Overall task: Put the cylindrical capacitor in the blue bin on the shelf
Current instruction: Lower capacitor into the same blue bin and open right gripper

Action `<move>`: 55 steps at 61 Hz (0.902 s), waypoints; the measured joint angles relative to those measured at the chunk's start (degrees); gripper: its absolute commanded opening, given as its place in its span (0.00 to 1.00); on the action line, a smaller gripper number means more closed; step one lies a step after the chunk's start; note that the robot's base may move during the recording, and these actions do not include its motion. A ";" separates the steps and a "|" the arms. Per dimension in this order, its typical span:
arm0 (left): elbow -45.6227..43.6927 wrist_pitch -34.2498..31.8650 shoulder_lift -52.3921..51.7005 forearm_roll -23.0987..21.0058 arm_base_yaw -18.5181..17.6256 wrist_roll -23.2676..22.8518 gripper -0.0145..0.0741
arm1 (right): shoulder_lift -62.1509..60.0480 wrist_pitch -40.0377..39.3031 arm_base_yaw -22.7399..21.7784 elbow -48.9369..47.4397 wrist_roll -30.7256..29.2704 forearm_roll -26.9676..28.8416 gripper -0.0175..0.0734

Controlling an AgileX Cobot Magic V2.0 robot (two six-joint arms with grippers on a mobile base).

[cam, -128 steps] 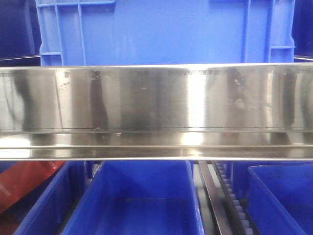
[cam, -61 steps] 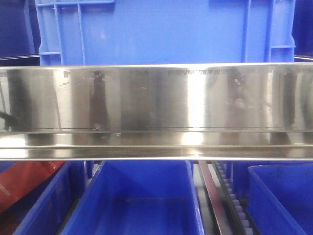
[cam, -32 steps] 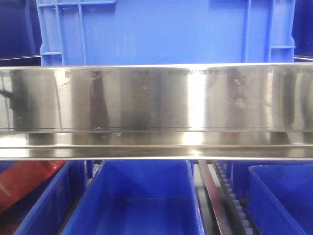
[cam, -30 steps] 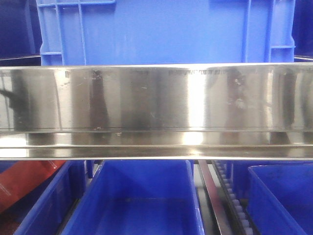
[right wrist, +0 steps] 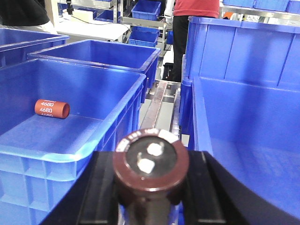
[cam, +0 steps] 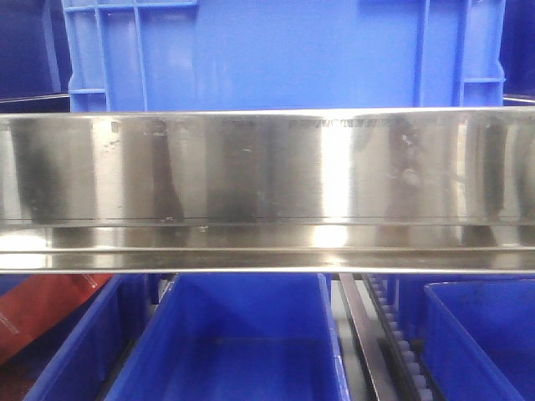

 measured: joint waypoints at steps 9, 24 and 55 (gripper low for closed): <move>10.62 -4.16 -11.13 1.67 0.00 -1.66 0.04 | 0.00 0.21 0.00 0.00 0.00 0.12 0.14; 20.64 -5.62 -23.75 1.91 0.00 -1.88 0.04 | 3.70 0.35 1.21 -1.08 -0.31 0.82 0.14; 21.13 -5.62 -25.36 1.81 0.00 -1.88 0.04 | 38.29 5.52 17.80 -32.92 -4.77 2.71 0.14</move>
